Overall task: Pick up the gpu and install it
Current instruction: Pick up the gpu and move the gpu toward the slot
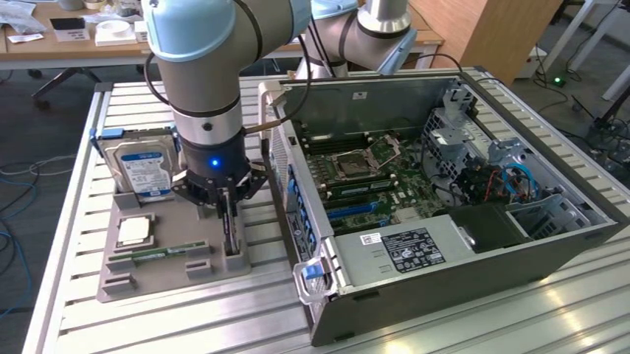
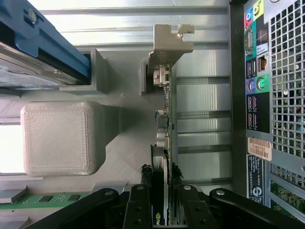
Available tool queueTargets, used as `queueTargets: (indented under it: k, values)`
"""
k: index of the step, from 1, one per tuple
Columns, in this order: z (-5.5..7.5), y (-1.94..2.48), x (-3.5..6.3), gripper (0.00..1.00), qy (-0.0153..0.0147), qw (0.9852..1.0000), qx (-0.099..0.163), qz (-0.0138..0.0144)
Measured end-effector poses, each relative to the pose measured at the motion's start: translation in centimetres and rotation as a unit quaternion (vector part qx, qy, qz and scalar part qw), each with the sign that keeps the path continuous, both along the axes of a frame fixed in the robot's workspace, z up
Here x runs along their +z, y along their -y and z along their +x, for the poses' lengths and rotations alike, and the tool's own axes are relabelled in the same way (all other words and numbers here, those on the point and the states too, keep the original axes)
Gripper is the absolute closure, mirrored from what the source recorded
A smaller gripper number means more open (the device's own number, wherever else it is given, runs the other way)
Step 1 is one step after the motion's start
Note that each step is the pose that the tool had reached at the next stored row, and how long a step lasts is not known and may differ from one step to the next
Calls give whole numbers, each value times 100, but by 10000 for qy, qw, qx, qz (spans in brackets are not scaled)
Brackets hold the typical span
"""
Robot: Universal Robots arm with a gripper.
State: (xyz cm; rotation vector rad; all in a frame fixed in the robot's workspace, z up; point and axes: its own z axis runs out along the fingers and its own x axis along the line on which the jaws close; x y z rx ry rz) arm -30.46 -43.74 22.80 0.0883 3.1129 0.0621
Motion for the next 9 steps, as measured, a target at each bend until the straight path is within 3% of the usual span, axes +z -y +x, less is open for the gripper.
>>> queueTargets:
  k: [9]
  values:
    - [0, 0, 0, 74, 0, 10000, 60, 0]
